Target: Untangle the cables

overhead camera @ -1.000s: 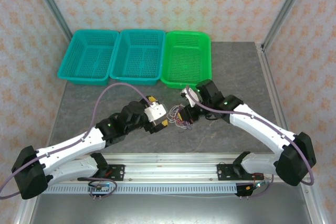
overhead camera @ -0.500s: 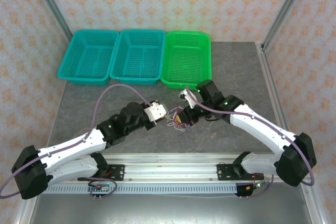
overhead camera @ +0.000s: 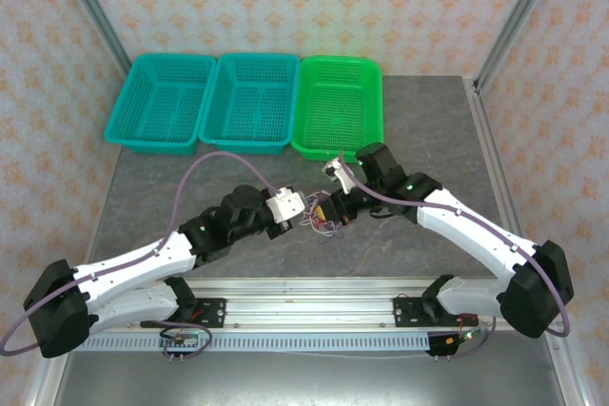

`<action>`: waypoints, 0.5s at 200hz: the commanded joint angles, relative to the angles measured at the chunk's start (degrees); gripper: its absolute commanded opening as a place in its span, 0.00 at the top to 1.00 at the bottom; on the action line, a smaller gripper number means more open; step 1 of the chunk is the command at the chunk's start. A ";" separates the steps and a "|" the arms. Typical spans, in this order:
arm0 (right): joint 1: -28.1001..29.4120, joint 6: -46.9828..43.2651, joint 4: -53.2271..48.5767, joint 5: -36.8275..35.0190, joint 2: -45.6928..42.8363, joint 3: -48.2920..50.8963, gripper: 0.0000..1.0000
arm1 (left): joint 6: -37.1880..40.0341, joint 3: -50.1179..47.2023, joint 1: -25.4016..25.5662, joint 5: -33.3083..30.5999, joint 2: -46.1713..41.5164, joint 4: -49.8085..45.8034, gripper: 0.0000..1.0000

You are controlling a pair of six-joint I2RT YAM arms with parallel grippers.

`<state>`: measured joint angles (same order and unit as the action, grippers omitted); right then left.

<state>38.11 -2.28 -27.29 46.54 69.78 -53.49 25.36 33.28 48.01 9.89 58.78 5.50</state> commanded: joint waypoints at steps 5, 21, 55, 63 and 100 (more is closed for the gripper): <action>0.30 1.38 2.36 -2.48 -0.78 -0.17 0.96 | -1.77 1.01 0.53 -1.49 -1.40 3.52 1.00; 0.32 4.33 4.80 -11.88 -0.76 1.99 0.83 | -3.06 1.21 0.52 -4.30 -2.34 3.37 1.00; -2.58 16.68 8.12 -37.52 3.24 7.52 0.79 | -6.37 2.49 0.54 -10.14 -3.79 1.56 1.00; -4.52 20.53 8.16 -39.97 4.42 8.80 0.79 | -7.12 2.66 0.58 -10.65 -4.23 1.38 1.00; -9.06 28.42 10.14 -43.63 6.95 15.29 0.69 | -10.41 2.04 0.54 -12.49 -6.39 1.89 1.00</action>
<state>32.40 17.37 -15.00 17.50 75.29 -42.76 18.81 33.95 48.75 2.79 56.42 5.41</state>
